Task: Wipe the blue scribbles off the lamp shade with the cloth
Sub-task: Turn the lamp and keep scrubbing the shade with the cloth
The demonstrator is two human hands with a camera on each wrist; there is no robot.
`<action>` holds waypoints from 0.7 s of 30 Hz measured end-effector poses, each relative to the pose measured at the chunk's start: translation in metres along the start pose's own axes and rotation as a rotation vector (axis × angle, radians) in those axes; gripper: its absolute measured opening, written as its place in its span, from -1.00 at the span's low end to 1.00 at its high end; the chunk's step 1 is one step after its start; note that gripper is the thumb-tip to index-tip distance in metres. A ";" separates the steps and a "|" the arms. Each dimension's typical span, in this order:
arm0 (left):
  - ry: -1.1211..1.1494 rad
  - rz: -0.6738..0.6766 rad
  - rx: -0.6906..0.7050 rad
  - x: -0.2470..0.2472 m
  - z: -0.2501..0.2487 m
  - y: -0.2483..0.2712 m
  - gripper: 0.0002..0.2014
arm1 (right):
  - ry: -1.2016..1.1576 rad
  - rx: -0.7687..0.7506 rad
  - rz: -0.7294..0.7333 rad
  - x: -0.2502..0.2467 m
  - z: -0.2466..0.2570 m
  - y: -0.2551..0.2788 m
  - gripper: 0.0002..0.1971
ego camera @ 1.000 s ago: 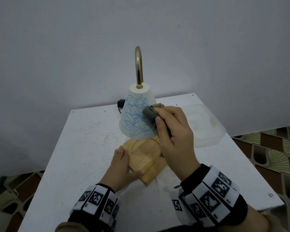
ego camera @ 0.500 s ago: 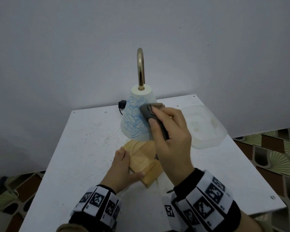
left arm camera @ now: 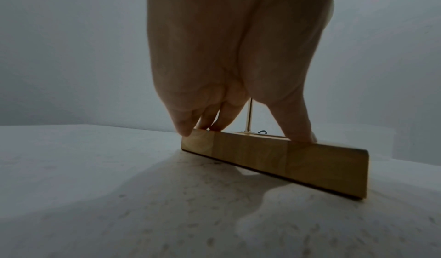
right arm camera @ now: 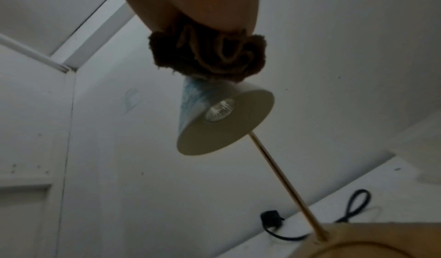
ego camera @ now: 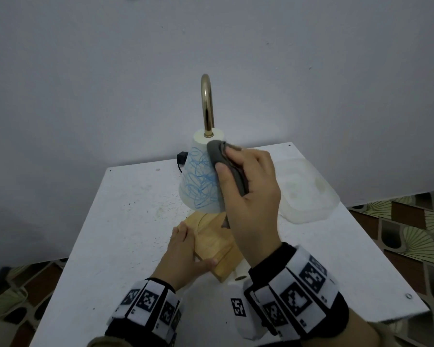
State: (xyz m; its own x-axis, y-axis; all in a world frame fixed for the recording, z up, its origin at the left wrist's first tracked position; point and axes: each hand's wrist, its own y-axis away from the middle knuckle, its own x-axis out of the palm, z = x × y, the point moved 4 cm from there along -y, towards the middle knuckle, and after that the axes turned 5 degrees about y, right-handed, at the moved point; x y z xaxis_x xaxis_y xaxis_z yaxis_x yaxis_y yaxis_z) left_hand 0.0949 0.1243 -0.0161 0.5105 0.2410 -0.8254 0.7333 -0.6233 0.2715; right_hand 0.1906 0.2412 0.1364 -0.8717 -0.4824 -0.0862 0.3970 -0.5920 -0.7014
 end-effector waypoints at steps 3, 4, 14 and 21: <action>-0.007 0.004 -0.010 -0.001 -0.001 0.001 0.01 | 0.049 -0.061 0.036 -0.003 -0.010 0.017 -0.78; -0.008 0.003 -0.008 -0.001 -0.002 0.002 0.01 | 0.063 -0.060 0.040 -0.005 -0.014 0.021 -0.78; 0.013 -0.006 0.004 0.001 0.004 -0.001 0.01 | -0.026 0.087 -0.041 -0.002 -0.012 0.005 -0.85; 0.014 -0.029 0.030 0.001 0.004 -0.002 0.00 | 0.081 -0.013 -0.003 -0.003 -0.023 0.044 -0.82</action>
State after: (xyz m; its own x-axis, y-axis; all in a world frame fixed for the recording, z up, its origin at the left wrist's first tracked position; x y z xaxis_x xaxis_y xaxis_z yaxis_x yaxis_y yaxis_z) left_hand 0.0923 0.1234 -0.0195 0.4955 0.2696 -0.8257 0.7343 -0.6377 0.2325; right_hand 0.2045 0.2316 0.0897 -0.8932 -0.4269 -0.1409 0.3916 -0.5847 -0.7105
